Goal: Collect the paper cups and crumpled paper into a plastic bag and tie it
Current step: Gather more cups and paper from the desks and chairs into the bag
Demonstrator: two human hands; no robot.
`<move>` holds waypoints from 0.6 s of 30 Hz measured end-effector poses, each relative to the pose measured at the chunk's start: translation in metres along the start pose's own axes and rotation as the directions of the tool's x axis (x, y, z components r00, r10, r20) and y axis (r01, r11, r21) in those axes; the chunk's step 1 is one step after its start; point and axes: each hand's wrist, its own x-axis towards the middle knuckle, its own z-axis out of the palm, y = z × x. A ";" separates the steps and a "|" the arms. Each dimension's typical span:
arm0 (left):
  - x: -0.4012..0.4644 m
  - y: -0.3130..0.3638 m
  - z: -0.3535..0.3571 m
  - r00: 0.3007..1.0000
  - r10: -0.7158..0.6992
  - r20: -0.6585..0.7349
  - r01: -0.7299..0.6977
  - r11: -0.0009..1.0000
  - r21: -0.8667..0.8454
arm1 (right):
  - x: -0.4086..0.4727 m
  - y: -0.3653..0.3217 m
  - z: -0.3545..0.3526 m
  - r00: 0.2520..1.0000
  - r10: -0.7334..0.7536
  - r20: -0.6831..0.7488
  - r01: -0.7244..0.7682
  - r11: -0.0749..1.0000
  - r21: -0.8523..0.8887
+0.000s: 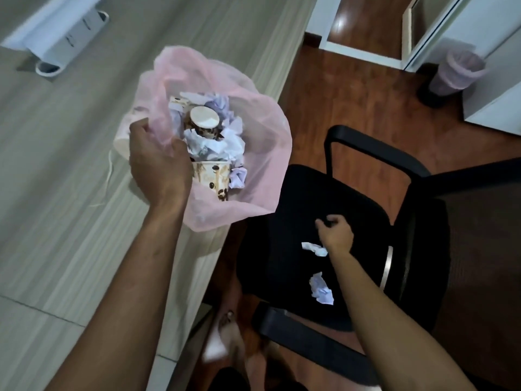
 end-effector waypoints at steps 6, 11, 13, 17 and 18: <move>0.006 -0.011 0.006 0.998 0.040 -0.053 -0.044 0.996 -0.077 | 0.030 0.068 0.046 0.983 0.077 0.169 -0.026 0.958 -0.285; 0.009 -0.021 0.011 0.996 0.062 -0.059 -0.067 0.994 -0.091 | 0.039 0.083 0.062 0.984 0.026 0.179 0.044 0.925 -0.377; 0.009 -0.021 0.011 0.996 0.070 -0.052 -0.074 0.993 -0.089 | 0.035 0.080 0.064 0.989 0.015 0.147 0.037 0.938 -0.346; 0.009 -0.017 0.008 0.998 0.065 -0.028 -0.067 0.995 -0.079 | 0.017 0.047 0.057 0.995 0.050 0.085 -0.047 0.998 -0.043; 0.009 -0.015 0.006 0.998 0.062 -0.022 -0.063 0.995 -0.079 | 0.011 0.033 0.053 0.995 0.056 0.086 -0.060 0.997 0.051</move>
